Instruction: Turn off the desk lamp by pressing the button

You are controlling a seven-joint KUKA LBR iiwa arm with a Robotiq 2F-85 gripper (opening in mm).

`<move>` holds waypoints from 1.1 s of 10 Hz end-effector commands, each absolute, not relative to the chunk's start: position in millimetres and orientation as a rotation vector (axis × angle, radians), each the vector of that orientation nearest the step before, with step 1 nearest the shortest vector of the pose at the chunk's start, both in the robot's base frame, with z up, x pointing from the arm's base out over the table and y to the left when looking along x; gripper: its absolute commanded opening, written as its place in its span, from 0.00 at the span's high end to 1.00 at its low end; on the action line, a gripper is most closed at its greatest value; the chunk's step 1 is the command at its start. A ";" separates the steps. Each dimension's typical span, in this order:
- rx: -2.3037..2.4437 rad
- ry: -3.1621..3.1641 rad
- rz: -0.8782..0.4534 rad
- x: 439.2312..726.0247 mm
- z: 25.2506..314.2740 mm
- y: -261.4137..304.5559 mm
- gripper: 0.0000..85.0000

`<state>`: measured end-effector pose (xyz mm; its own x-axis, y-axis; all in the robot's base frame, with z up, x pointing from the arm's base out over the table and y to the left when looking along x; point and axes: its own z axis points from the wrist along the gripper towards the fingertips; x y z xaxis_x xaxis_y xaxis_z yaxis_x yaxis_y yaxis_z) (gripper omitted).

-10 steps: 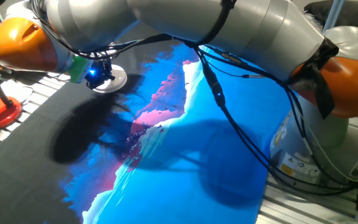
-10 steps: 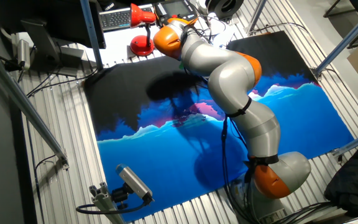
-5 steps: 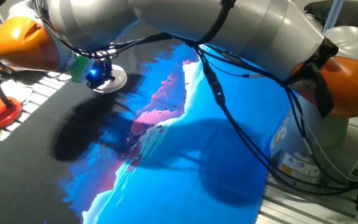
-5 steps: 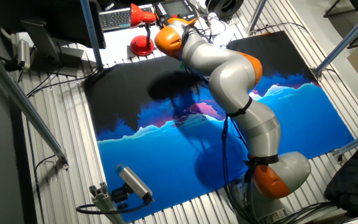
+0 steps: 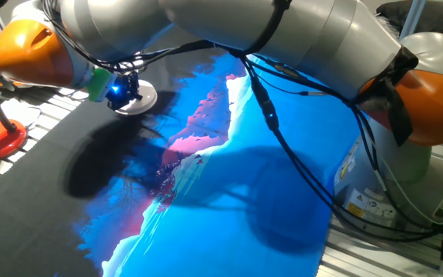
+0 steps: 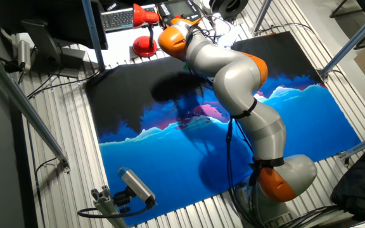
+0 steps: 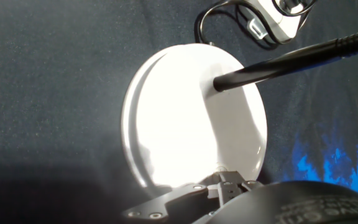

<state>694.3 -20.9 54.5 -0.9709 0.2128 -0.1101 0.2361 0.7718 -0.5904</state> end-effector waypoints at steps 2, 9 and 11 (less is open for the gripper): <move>0.372 2.925 -0.978 694.3 53.6 -21.0 1.00; 0.427 3.045 -0.777 673.0 85.6 7.8 1.00; 0.443 3.051 -0.761 662.7 92.5 19.5 1.00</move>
